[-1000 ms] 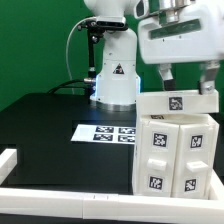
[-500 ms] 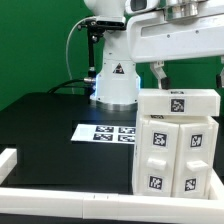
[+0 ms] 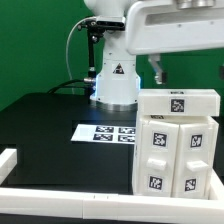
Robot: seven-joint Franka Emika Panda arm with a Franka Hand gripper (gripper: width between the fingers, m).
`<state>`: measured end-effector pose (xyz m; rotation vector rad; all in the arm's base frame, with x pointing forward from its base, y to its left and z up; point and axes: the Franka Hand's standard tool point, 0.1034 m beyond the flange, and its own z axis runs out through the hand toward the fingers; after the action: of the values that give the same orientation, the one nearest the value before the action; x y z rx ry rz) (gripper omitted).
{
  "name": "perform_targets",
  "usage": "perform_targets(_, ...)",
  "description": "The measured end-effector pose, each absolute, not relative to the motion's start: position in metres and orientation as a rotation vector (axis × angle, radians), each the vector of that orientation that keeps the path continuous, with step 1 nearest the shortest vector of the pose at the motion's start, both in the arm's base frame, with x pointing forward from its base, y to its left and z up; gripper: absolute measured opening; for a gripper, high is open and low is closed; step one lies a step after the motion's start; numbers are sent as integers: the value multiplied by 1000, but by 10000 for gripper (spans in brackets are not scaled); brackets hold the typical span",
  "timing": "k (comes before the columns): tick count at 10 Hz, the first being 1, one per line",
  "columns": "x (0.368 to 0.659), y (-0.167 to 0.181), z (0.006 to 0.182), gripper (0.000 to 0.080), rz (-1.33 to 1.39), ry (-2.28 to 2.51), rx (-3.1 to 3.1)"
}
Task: Assemble cabinet
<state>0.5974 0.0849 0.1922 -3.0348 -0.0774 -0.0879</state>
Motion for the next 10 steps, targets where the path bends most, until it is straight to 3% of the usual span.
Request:
perform_targets(4, 594, 93, 190, 797, -64, -977, -2939)
perform_targets(7, 595, 86, 191, 797, -70, -1231, -2857)
perform_targets(10, 596, 78, 174, 797, -80, -1618, -2681)
